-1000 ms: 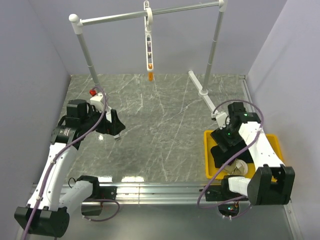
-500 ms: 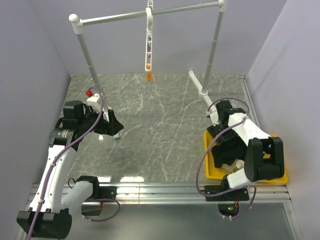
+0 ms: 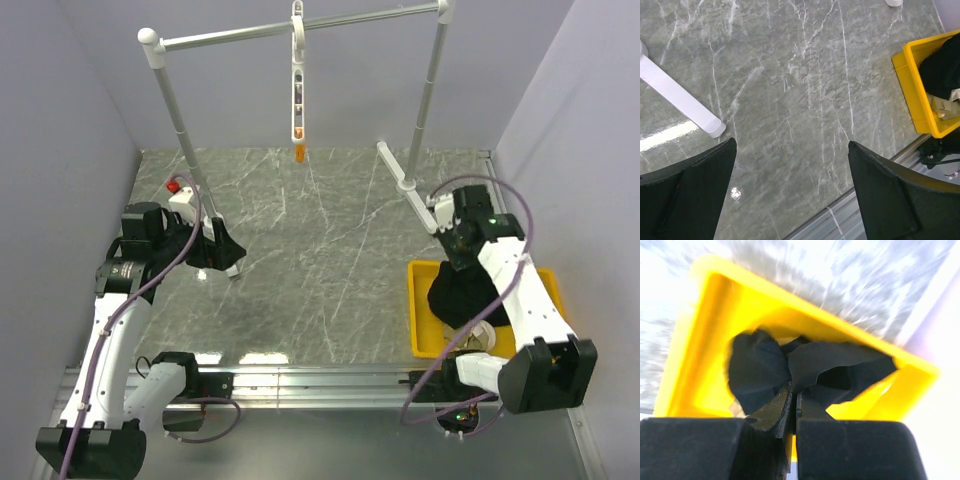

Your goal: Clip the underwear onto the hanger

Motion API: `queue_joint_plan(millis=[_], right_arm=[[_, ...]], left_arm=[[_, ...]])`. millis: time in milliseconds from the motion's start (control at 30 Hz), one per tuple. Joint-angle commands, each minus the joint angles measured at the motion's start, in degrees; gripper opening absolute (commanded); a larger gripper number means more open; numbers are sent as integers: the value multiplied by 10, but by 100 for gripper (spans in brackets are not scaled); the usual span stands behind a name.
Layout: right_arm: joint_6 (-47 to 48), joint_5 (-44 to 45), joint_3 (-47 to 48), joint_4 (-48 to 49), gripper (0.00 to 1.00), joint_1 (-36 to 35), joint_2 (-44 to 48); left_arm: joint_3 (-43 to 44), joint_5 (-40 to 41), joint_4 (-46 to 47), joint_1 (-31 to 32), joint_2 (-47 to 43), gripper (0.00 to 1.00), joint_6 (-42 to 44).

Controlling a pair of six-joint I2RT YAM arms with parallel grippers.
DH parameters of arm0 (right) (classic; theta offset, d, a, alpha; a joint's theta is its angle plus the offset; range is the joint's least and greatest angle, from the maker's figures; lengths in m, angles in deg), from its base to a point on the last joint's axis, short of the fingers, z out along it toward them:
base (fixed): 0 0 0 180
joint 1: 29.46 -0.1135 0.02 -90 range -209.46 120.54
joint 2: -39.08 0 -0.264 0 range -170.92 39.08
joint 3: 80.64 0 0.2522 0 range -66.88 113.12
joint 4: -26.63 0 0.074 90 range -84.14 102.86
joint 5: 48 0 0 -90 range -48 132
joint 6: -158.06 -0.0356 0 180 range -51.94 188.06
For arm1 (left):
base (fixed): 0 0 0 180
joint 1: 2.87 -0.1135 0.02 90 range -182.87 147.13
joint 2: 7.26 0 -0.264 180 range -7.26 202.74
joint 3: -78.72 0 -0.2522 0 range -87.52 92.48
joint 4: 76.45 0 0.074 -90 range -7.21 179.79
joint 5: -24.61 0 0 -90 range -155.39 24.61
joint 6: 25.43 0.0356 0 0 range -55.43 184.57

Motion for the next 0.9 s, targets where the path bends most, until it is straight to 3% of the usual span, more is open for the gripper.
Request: queue_joint_plan(millis=[0, 267, 500, 733, 867], right_arm=[[17, -49, 101, -47, 0, -4, 43], [19, -229, 246, -77, 0, -33, 60], [-17, -335, 264, -20, 0, -80, 53], [-93, -347, 229, 138, 0, -178, 56], [-111, -336, 234, 176, 0, -249, 27]], left_arm=[[1, -69, 16, -22, 8, 99, -19], [-16, -208, 57, -112, 23, 99, -70], [-52, -242, 128, -118, 17, 99, -134], [-69, -262, 195, -119, 19, 99, -179], [-92, -258, 231, -119, 3, 99, -209]])
